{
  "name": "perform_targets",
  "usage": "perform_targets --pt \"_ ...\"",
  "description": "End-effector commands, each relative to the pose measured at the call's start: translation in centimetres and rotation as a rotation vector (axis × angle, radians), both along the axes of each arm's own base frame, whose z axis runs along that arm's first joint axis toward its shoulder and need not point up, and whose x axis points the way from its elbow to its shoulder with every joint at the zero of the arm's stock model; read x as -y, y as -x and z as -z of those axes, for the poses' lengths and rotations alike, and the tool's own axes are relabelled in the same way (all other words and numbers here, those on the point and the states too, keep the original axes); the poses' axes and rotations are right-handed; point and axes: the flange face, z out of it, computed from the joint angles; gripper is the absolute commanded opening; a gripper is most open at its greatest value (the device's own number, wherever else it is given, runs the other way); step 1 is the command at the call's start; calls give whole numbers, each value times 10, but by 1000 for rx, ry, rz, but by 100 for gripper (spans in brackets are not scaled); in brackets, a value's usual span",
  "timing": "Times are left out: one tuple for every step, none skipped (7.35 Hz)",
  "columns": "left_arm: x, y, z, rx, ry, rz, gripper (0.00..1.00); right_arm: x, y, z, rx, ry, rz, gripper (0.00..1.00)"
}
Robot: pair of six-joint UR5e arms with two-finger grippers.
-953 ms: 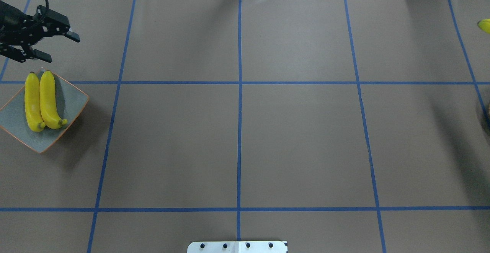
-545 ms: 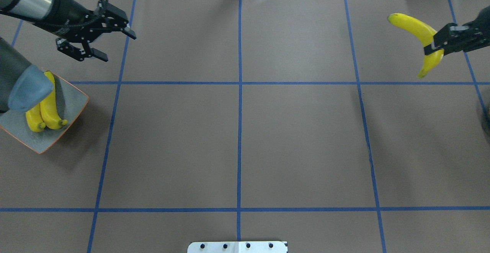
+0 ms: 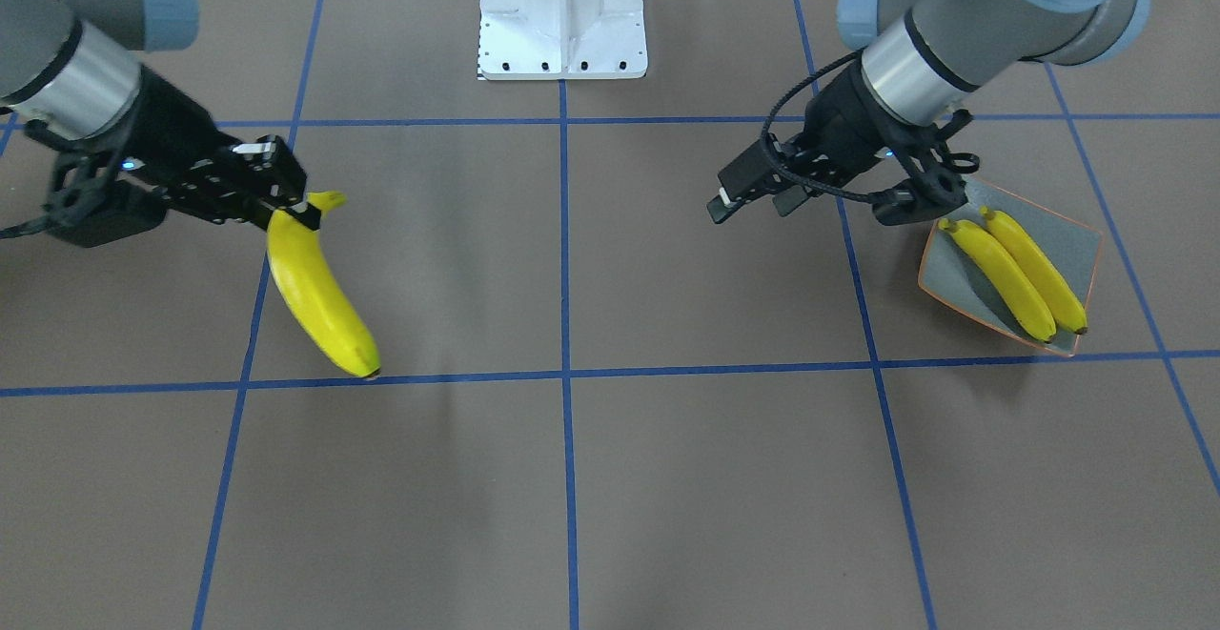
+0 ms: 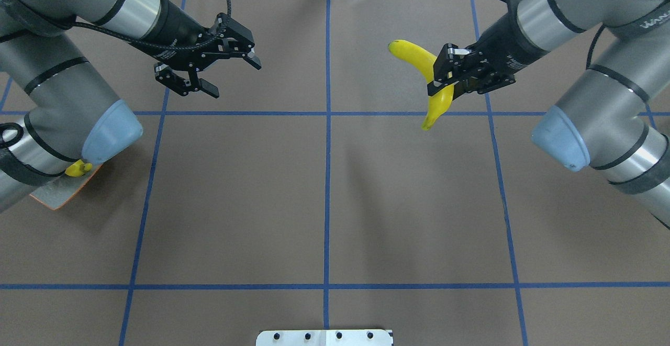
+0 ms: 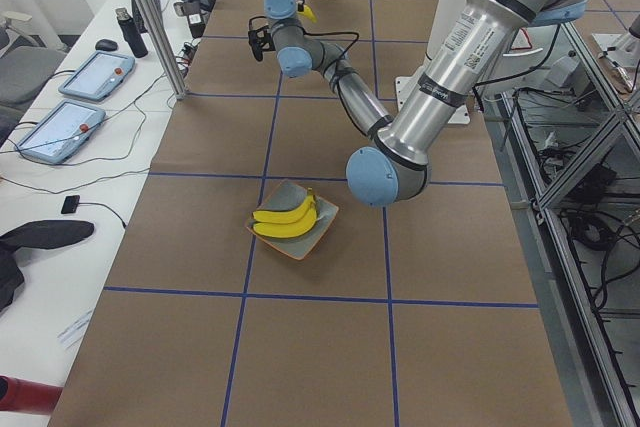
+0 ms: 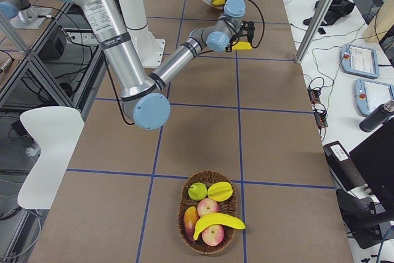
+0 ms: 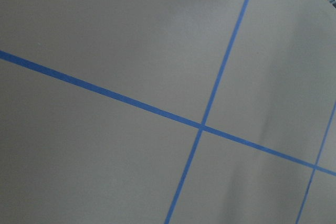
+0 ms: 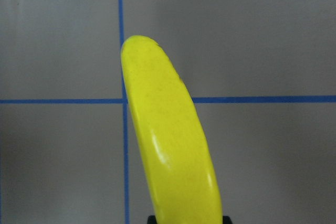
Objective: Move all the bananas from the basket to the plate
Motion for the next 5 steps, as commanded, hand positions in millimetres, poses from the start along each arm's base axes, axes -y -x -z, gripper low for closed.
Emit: perform_targets --pt "-10 -16 31 -57 -15 -18 100 -27 42 33 60 20 33 0" --pt "0 -24 33 -114 43 7 100 -41 61 46 88 15 10 0" --pt "9 -32 34 -166 85 25 100 -49 70 56 110 32 -8 0" --pt "14 -39 36 -186 107 41 100 -53 71 61 138 51 -16 0" --pt "12 -45 41 -201 133 80 100 -55 70 76 175 64 -51 0"
